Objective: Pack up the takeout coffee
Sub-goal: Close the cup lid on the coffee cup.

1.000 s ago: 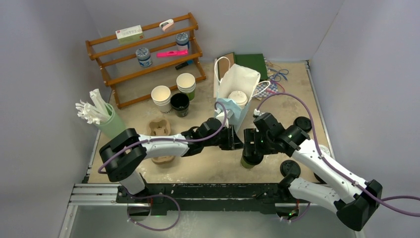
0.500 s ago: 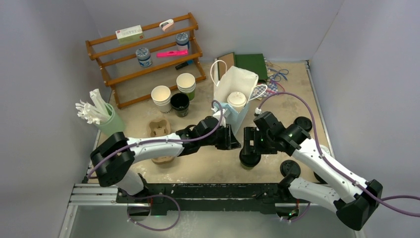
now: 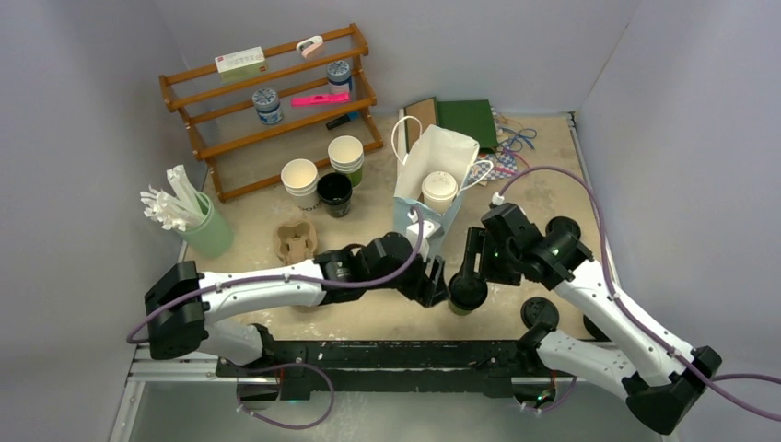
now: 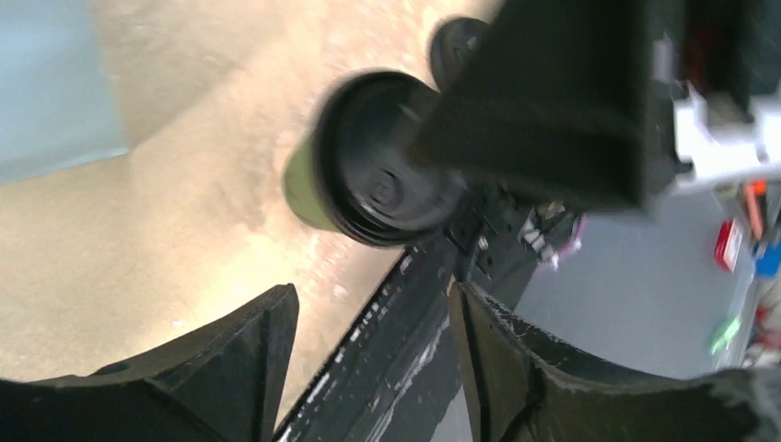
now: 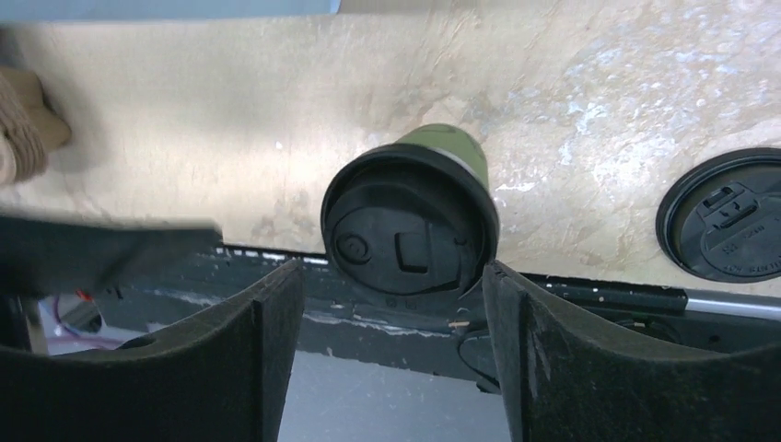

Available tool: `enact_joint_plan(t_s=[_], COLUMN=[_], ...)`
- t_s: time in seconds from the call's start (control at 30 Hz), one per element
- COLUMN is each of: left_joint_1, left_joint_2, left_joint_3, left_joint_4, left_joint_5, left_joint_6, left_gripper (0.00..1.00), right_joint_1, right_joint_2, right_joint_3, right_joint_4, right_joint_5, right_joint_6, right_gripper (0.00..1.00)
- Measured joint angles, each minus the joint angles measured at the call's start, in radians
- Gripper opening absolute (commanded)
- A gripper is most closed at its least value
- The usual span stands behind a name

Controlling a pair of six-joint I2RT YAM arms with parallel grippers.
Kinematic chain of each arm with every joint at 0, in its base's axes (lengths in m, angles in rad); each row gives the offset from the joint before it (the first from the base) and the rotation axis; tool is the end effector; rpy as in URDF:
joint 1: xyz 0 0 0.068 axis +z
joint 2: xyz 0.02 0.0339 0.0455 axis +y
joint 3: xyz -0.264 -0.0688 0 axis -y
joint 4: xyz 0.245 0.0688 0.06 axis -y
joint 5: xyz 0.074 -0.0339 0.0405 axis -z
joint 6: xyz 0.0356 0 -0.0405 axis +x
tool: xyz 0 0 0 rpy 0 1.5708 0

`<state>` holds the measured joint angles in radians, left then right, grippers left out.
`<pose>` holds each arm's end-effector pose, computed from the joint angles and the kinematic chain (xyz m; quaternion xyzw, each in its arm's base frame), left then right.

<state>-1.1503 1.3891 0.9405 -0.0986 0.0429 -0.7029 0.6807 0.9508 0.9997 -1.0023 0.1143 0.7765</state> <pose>0.1262 -0.2860 0.2640 0.2036 0.8476 -0.4027 0.2791 0.1360 0.1049 0.3111 0.0629 0.9493 0.1614 0.2625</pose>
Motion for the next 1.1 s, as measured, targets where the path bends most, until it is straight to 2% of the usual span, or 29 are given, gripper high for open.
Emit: enact_joint_plan(t_s=[0.07, 0.13, 0.27, 0.33, 0.43, 0.67, 0.8, 0.97, 1.1], left_joint_1=[-0.055, -0.098, -0.129, -0.128, -0.130, -0.140, -0.140, -0.140, -0.137], left_joint_2=[-0.024, -0.061, -0.098, -0.086, -0.046, 0.082, 0.138, 0.190, 0.222], left_joint_3=[-0.011, -0.038, -0.053, -0.038, -0.007, 0.057, 0.088, 0.136, 0.153], left_joint_4=[0.010, 0.040, 0.076, 0.082, 0.095, 0.113, 0.111, 0.118, 0.129], left_joint_5=[-0.001, 0.003, 0.031, 0.044, 0.063, 0.057, 0.047, 0.048, 0.067], left_joint_6=[0.085, 0.174, 0.370, 0.476, 0.626, 0.892, 0.963, 0.983, 0.974], left_gripper=[0.81, 0.90, 0.91, 0.91, 0.92, 0.94, 0.94, 0.95, 0.95], right_joint_1=[-0.032, -0.147, -0.469, -0.530, -0.537, -0.537, -0.537, -0.537, -0.537], right_joint_2=[-0.002, 0.006, 0.046, 0.058, 0.021, -0.234, -0.322, -0.287, -0.277], right_joint_3=[0.000, 0.000, 0.000, -0.004, -0.055, -0.220, -0.239, -0.238, -0.227], right_joint_4=[0.001, 0.011, 0.051, 0.067, 0.114, 0.156, 0.151, 0.105, 0.079], right_joint_5=[-0.003, -0.037, -0.159, -0.215, -0.322, -0.446, -0.444, -0.350, -0.280], right_joint_6=[-0.014, -0.064, -0.180, -0.203, -0.195, -0.109, -0.076, -0.074, -0.074], right_gripper=[0.67, 0.66, 0.63, 0.62, 0.61, 0.58, 0.53, 0.47, 0.47])
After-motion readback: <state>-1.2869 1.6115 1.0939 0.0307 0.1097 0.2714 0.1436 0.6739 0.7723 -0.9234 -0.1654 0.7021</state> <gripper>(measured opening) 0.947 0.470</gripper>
